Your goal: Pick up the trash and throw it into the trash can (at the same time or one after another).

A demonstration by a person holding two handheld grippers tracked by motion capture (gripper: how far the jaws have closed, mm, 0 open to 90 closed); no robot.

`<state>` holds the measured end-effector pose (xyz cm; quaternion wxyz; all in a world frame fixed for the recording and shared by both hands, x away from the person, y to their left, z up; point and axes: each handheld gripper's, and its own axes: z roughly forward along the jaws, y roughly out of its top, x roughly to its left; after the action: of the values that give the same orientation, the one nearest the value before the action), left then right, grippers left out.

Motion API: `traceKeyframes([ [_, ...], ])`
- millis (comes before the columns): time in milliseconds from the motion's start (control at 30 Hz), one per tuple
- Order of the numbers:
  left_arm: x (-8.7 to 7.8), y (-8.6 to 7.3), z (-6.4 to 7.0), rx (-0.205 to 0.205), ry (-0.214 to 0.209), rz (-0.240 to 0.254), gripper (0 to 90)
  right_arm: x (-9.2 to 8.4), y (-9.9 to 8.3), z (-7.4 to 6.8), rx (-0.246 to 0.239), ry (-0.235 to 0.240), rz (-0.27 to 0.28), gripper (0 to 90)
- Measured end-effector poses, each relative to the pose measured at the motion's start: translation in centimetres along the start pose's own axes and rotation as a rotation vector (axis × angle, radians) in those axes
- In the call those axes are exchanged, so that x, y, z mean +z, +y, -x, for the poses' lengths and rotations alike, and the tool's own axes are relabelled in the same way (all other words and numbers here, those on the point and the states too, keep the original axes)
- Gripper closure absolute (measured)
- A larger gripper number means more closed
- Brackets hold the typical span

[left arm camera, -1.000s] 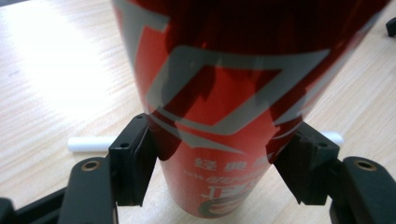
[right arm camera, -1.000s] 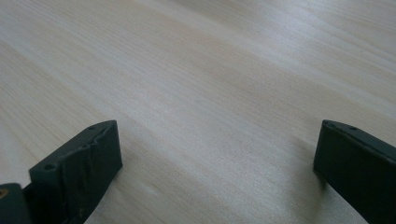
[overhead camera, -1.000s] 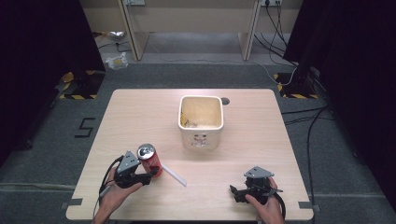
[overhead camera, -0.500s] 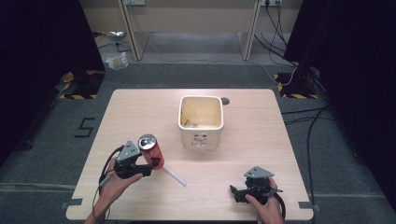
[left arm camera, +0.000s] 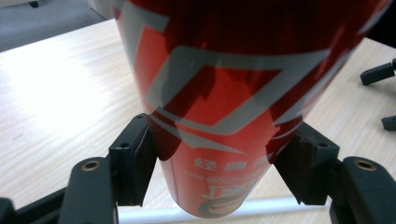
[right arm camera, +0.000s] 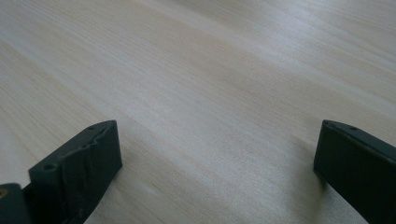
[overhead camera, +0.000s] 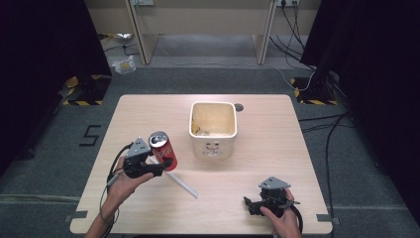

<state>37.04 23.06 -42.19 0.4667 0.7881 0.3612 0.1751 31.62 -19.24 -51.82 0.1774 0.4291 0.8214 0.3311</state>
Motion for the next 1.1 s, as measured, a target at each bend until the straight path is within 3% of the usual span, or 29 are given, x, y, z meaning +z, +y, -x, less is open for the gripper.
traceKeyframes([
  [333,0.3,2.1,-0.4,-0.003,-0.024,0.021,34.0,0.0,0.0,0.0,0.0,0.0,0.0,1.0],
  [1100,-0.1,6.7,-1.7,0.01,-0.036,0.043,34.1,0.0,0.0,0.0,0.001,0.001,0.001,0.9],
])
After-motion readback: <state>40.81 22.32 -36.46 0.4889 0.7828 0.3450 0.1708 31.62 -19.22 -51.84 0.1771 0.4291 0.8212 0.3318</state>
